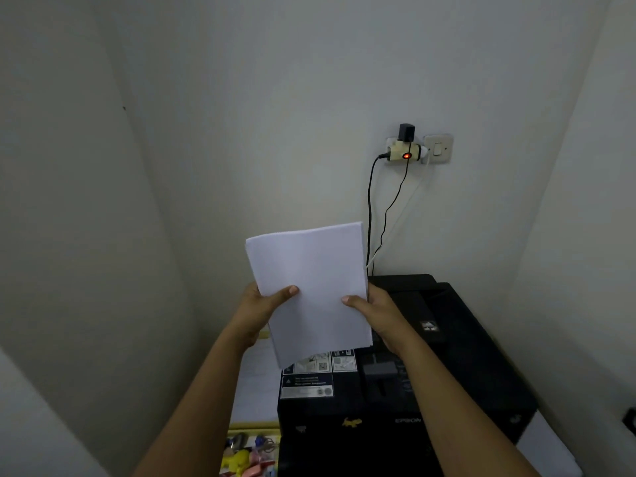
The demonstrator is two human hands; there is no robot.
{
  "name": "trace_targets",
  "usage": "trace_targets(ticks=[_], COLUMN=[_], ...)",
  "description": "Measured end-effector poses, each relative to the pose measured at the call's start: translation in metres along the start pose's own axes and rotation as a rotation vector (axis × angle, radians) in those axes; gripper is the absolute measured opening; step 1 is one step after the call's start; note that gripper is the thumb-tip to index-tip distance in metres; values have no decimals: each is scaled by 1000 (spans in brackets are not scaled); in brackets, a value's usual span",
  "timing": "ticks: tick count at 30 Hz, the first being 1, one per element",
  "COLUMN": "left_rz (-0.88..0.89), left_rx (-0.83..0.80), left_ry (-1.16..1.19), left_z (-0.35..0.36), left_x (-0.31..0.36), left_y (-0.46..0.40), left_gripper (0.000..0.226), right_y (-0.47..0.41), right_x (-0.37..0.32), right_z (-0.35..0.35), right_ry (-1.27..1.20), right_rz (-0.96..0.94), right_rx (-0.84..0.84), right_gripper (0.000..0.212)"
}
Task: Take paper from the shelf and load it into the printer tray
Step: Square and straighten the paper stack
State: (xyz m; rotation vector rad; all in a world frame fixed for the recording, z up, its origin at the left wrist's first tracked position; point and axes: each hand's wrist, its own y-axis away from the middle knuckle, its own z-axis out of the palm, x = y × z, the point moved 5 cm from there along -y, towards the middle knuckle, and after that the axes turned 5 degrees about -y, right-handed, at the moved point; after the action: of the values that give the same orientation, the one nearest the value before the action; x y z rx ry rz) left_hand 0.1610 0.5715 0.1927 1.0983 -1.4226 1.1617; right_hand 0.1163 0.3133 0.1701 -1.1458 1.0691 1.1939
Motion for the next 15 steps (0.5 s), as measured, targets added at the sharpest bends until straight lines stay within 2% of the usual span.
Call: trace_targets(ticks=[6, 11, 15], left_rz=[-44, -66, -94], left_rx=[-11, -26, 24], left_ry=[-21, -6, 38], left_z=[5, 12, 21], left_x=[-22, -24, -19], left_y=[1, -2, -3], left_gripper=[41, 53, 40], right_y=[4, 2, -2], right_x=[29, 42, 43], right_z=[-4, -9, -4], right_ry=[-22, -47, -60], right_rz=[41, 64, 73], right_rx=[64, 120, 133], right_gripper=[27, 27, 26])
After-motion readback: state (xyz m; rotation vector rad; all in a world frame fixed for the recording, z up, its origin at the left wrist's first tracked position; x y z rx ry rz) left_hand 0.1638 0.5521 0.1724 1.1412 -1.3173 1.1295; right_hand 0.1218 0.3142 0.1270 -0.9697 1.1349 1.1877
